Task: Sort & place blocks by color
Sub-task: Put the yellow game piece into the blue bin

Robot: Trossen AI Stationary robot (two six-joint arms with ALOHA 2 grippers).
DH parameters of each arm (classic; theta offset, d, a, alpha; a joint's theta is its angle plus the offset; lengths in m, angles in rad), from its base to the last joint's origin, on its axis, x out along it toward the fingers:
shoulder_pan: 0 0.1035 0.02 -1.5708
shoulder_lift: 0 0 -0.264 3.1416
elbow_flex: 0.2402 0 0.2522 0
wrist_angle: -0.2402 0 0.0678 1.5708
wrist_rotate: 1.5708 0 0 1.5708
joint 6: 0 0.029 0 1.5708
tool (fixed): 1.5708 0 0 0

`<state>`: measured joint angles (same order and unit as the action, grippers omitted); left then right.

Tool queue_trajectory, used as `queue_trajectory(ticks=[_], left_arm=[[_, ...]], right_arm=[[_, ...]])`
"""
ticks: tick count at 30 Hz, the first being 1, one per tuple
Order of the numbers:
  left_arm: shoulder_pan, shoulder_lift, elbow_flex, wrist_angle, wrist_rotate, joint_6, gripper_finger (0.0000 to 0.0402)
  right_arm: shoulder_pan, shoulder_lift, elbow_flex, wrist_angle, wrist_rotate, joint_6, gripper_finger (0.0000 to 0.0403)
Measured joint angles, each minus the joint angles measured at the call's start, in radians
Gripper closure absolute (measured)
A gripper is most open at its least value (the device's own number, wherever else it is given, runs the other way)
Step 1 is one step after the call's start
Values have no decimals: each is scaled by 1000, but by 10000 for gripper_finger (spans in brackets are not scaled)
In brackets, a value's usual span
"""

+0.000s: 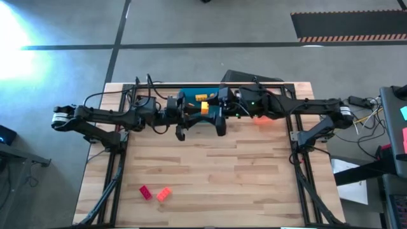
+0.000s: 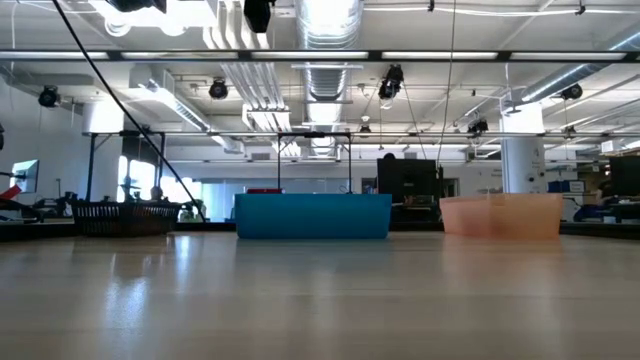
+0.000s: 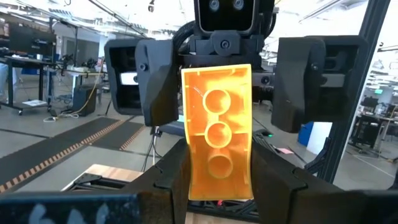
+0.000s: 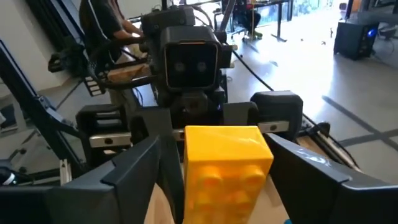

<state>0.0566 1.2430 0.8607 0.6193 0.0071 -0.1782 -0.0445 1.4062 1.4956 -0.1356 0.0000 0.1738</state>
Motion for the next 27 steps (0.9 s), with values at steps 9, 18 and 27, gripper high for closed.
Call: queue_trajectory(ticks=[9,18,27], left_arm=[[1,0,-2,-2,-5,0,280],[3,0,-3,-35,-73,-77,242],[9,0,-3,-178,-95,-161,181]], right_arm=[[-18,-9,0,0,-4,-28,242],[-54,-6,0,-8,-58,-42,277],[-116,-4,0,-64,-79,-80,277]])
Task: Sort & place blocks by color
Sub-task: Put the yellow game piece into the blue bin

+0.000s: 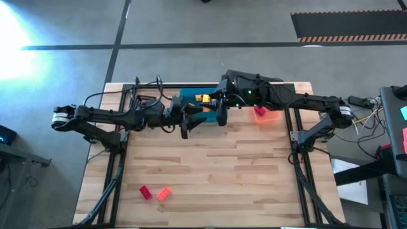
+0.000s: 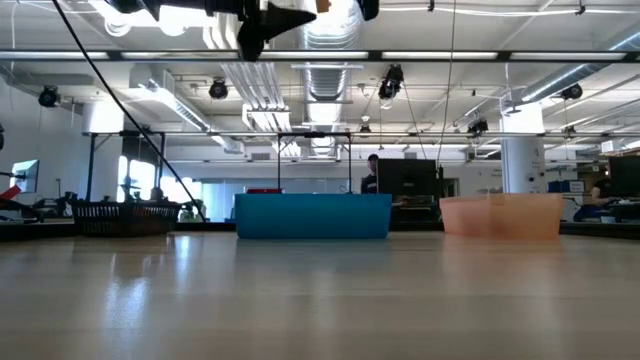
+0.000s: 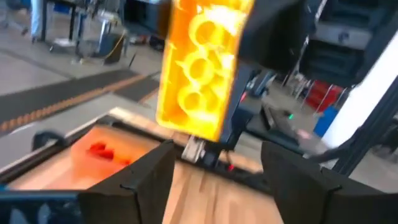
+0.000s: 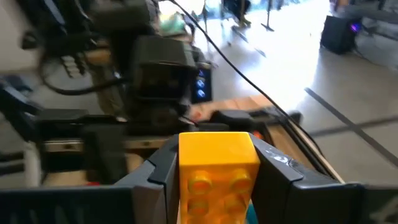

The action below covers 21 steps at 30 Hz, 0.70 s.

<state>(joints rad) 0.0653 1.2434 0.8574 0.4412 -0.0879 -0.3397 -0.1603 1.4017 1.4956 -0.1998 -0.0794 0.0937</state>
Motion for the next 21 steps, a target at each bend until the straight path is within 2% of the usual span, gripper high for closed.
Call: queue_trajectory(ticks=[3,7,13,16,21], left_arm=[[0,-1,0,-90,0,-11,167],[0,-2,0,-253,0,-107,165],[0,-3,0,-511,1,-265,164],[0,-7,-1,-573,1,-327,164],[0,-25,-1,-582,1,-414,164]], right_arm=[[-48,6,0,-61,2,-4,277],[-131,46,-20,-134,32,-18,277],[-243,211,-58,-140,57,-5,277],[-272,329,-62,-148,88,44,277],[-299,465,-51,-146,87,141,277]])
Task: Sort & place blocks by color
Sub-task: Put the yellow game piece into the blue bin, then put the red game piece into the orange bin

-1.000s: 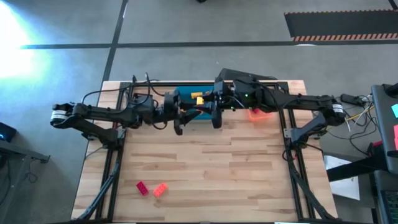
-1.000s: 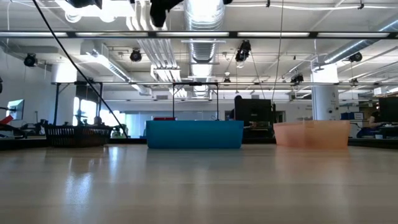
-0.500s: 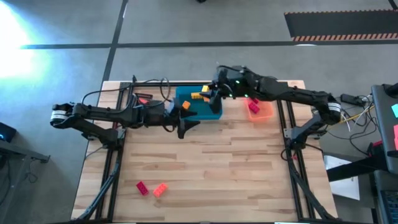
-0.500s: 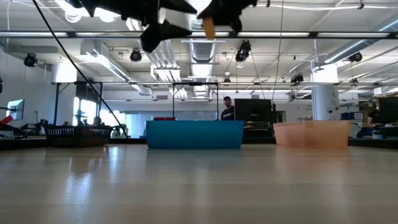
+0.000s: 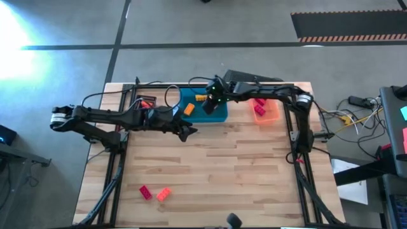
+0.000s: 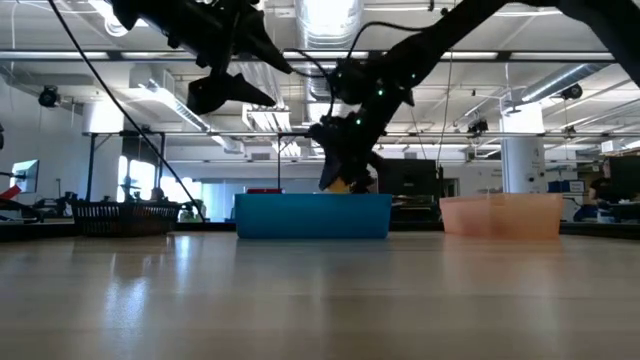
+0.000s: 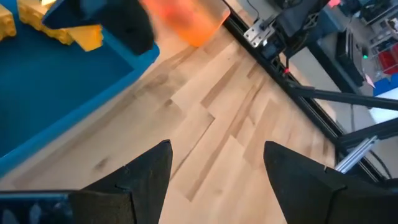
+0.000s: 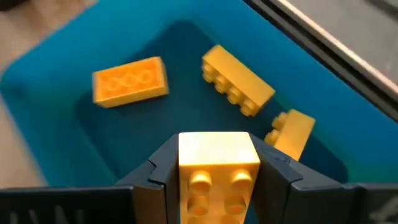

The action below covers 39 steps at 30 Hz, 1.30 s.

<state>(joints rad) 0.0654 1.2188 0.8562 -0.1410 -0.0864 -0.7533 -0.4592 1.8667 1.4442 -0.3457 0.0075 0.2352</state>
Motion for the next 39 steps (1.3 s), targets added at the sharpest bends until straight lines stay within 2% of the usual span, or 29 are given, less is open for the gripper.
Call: queue_trajectory(ticks=[5,11,17,21,25,29,35,39], left_arm=[[-3,-32,0,-30,2,-18,164],[-3,-71,0,-241,3,-130,164],[-7,-76,0,-510,32,-318,164],[-24,-59,0,-576,111,-345,164],[-55,-46,0,-588,192,-395,164],[-124,-43,0,-602,217,-447,164],[-249,-43,0,-647,233,-565,164],[-346,-43,0,-655,282,-725,164]], right_arm=[[-6,56,21,-21,4,9,278],[-4,62,27,-21,3,-7,273],[-4,50,27,-31,19,27,160],[-3,13,27,-46,18,32,136],[-3,-42,48,-124,11,54,146],[15,-131,61,-228,8,88,168],[99,-277,58,-341,14,169,194],[173,-350,56,-352,20,196,207]])
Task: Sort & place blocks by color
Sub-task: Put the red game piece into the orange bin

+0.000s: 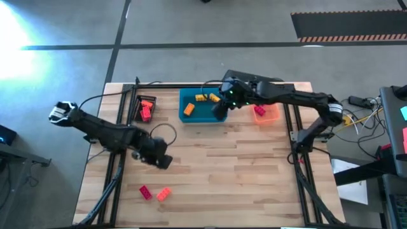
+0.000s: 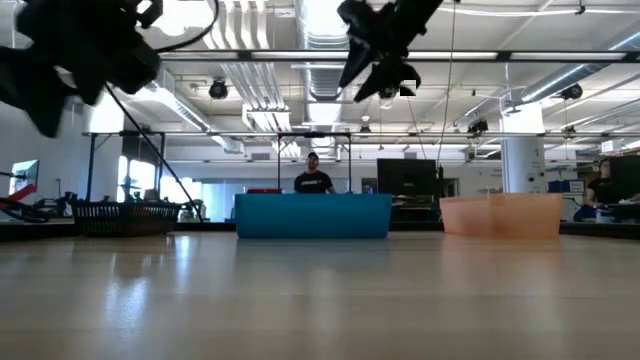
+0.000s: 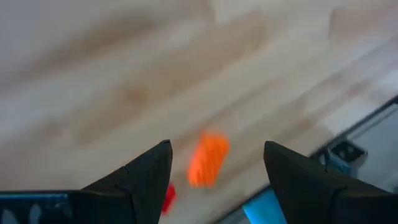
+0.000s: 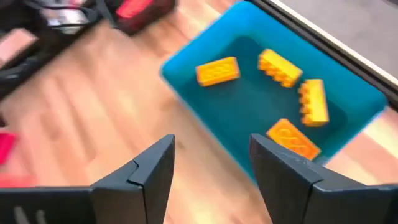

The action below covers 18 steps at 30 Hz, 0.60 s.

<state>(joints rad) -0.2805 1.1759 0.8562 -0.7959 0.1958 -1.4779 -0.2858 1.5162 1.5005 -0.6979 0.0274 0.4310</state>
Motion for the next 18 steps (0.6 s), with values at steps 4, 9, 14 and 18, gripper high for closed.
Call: queue_trajectory(ticks=[4,9,14,18], left_arm=[[-119,0,0,1,12,-171,164],[-244,0,0,1,13,-455,164],[-333,13,0,1,13,-678,164],[-379,53,0,2,13,-784,164]], right_arm=[[56,-46,-2,-12,43,9,217],[83,-91,-5,-20,55,-33,225],[86,-125,-6,-81,54,-86,233],[92,-150,-7,-115,54,-124,236]])
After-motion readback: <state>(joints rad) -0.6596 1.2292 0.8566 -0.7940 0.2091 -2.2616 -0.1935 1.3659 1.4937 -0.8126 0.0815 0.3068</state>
